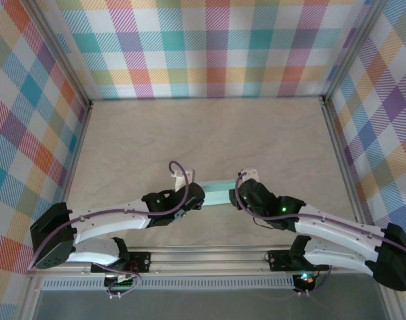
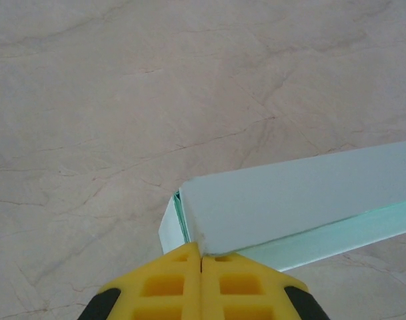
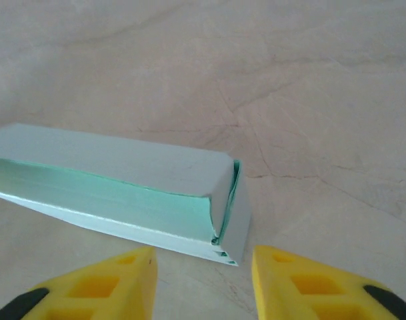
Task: Fold the paper box
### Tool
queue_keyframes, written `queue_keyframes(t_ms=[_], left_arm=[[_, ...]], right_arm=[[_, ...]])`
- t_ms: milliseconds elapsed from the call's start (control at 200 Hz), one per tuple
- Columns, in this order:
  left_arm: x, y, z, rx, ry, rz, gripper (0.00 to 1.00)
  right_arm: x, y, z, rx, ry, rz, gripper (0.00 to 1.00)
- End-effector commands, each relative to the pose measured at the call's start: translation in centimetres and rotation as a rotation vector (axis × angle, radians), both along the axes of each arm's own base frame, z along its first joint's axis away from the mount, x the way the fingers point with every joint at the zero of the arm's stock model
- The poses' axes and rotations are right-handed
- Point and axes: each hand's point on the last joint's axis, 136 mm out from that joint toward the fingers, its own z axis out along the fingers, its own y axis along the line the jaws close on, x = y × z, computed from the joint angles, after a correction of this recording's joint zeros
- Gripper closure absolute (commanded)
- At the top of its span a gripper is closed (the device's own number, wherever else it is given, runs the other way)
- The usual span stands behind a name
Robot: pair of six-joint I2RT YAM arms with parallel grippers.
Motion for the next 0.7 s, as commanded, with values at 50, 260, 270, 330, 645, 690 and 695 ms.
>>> queue_keyframes(t_ms=[50, 260, 270, 330, 645, 690, 695], left_arm=[[-1.5, 1.7, -2.6, 0.123, 0.078, -0.014, 1.00], [-1.4, 1.4, -2.3, 0.137, 0.071, -0.031, 1.00], [-1.4, 1.4, -2.2, 0.139, 0.070, -0.032, 1.00], [-1.2, 1.4, -2.0, 0.154, 0.065, -0.036, 1.00], [-1.0, 0.8, -1.5, 0.150, 0.060, -0.034, 0.98], [-1.0, 0.7, -1.4, 0.148, 0.061, -0.038, 0.93], [-1.1, 0.7, -1.5, 0.149, 0.063, -0.039, 0.93]], right_arm=[[-0.5, -0.2, 2.5, 0.021, -0.036, 0.030, 0.40], [0.8, -0.6, 3.0, 0.035, 0.051, -0.073, 0.29], [0.8, -0.6, 3.0, 0.032, 0.059, -0.078, 0.29], [1.2, -0.1, 2.6, 0.012, 0.094, -0.090, 0.29], [1.4, 1.1, -2.3, -0.024, 0.218, -0.099, 0.32], [1.3, 0.9, -2.8, -0.025, 0.226, -0.106, 0.32], [1.3, 0.9, -2.8, -0.025, 0.226, -0.107, 0.32]])
